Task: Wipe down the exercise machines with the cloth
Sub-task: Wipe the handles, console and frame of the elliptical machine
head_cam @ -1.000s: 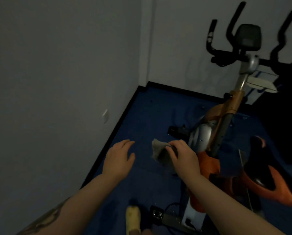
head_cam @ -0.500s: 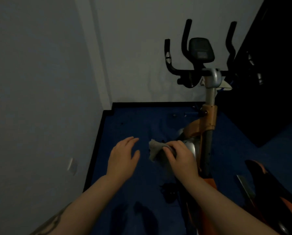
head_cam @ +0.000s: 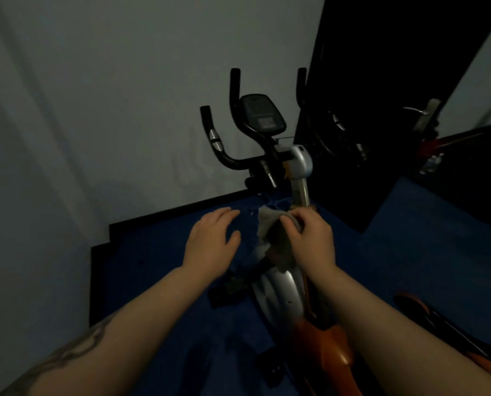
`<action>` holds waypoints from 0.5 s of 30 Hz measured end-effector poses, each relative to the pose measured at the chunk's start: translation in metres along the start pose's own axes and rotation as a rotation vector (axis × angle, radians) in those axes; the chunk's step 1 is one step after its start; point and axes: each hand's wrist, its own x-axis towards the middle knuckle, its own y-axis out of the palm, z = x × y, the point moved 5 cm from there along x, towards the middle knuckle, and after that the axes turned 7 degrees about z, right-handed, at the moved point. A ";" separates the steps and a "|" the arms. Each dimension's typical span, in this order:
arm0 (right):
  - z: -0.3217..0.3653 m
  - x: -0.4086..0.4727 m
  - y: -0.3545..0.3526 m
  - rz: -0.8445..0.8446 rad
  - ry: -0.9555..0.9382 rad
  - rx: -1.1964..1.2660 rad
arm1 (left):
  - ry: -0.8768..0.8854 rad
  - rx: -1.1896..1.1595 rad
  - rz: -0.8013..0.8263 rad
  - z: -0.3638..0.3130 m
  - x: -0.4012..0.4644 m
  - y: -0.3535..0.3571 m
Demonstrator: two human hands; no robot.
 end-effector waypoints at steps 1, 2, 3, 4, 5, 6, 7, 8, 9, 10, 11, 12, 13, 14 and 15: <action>-0.001 0.013 -0.003 -0.012 0.021 -0.013 | 0.013 -0.005 0.002 0.000 0.013 -0.001; -0.002 0.025 -0.006 -0.019 0.045 -0.020 | 0.026 -0.014 0.005 -0.001 0.026 -0.002; -0.003 0.037 -0.009 -0.022 0.064 -0.024 | 0.039 -0.024 0.008 -0.003 0.038 -0.002; -0.004 0.048 -0.011 -0.022 0.076 -0.030 | 0.051 -0.033 0.009 -0.004 0.049 -0.002; -0.005 0.059 -0.014 -0.029 0.081 -0.038 | 0.063 -0.035 0.006 -0.006 0.061 -0.001; -0.006 0.071 -0.017 -0.041 0.081 -0.042 | 0.071 -0.035 -0.004 -0.008 0.073 -0.001; -0.007 0.082 -0.019 -0.054 0.077 -0.036 | 0.070 -0.036 -0.018 -0.010 0.084 -0.001; -0.007 0.094 -0.021 -0.067 0.073 -0.027 | 0.061 -0.037 -0.036 -0.011 0.095 -0.001; -0.008 0.106 -0.022 -0.080 0.064 -0.022 | 0.049 -0.037 -0.054 -0.013 0.106 0.000; -0.008 0.118 -0.023 -0.096 0.048 -0.023 | 0.034 -0.036 -0.072 -0.013 0.116 0.001; -0.008 0.130 -0.024 -0.112 0.021 -0.029 | 0.020 -0.038 -0.095 -0.014 0.126 0.003; -0.009 0.143 -0.023 -0.123 -0.016 -0.036 | 0.003 -0.046 -0.119 -0.013 0.136 0.006; -0.008 0.154 -0.021 -0.131 -0.067 -0.040 | -0.020 -0.058 -0.141 -0.013 0.145 0.009; -0.008 0.163 -0.019 -0.140 -0.135 -0.041 | -0.045 -0.070 -0.159 -0.013 0.153 0.013; -0.009 0.170 -0.014 -0.147 -0.213 -0.044 | -0.065 -0.077 -0.176 -0.013 0.161 0.017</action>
